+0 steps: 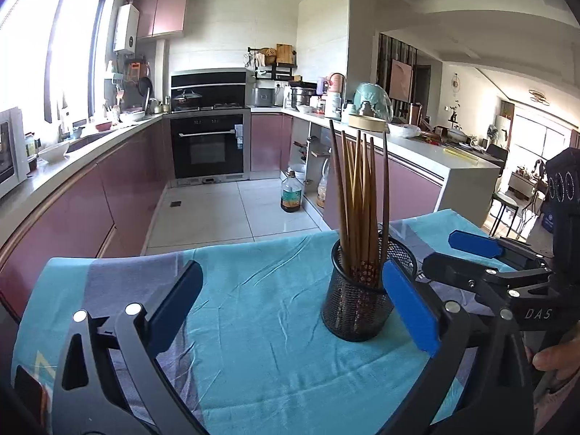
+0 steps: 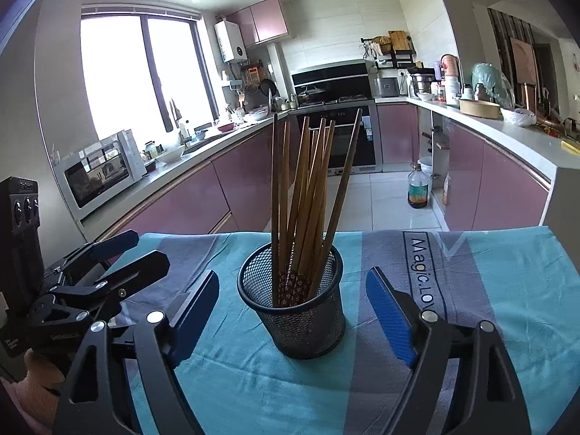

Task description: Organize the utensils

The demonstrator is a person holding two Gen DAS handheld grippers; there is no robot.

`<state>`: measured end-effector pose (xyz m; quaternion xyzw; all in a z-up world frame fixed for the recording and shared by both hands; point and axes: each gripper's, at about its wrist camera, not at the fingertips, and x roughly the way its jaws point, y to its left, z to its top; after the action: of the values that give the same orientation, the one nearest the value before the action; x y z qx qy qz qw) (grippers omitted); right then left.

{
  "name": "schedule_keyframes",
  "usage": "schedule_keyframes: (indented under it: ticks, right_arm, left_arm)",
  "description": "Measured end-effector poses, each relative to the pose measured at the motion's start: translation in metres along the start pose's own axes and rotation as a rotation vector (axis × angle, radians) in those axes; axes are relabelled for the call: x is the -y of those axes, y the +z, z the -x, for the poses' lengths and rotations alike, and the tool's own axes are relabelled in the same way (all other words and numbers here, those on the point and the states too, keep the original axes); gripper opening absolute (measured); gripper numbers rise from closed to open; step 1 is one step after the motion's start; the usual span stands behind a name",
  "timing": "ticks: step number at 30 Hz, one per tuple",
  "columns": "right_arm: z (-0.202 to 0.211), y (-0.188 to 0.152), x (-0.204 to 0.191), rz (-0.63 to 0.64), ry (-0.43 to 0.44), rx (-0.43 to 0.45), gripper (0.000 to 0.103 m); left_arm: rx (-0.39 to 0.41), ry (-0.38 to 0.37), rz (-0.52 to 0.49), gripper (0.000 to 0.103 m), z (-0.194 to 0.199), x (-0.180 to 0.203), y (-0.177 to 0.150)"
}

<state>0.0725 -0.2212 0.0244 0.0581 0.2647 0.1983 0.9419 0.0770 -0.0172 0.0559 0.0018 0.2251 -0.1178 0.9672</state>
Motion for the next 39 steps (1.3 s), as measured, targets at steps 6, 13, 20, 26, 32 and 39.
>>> schedule_keyframes:
  ticks: [6, 13, 20, 26, 32, 39]
  right_arm:
    - [0.015, -0.016, -0.019, 0.067, -0.079, 0.085, 0.096]
    - [0.029, -0.028, -0.035, 0.101, -0.109, 0.138, 0.096]
    - [0.04, -0.037, -0.053, 0.124, -0.139, 0.169, 0.096]
    - [0.046, -0.04, -0.06, 0.133, -0.151, 0.187, 0.096]
    - [0.051, -0.043, -0.064, 0.134, -0.162, 0.196, 0.096]
    - [0.058, -0.045, -0.067, 0.138, -0.181, 0.24, 0.096]
  left_arm:
    - [0.048, 0.068, 0.032, 0.098, 0.028, -0.006, -0.018]
    - [0.104, 0.128, 0.064, 0.098, 0.058, -0.014, -0.033]
    - [0.138, 0.161, 0.111, 0.098, 0.083, -0.026, -0.045]
    - [0.142, 0.157, 0.124, 0.098, 0.095, -0.03, -0.052]
    - [0.15, 0.163, 0.111, 0.098, 0.099, -0.026, -0.056]
    - [0.158, 0.155, 0.092, 0.098, 0.1, -0.017, -0.059]
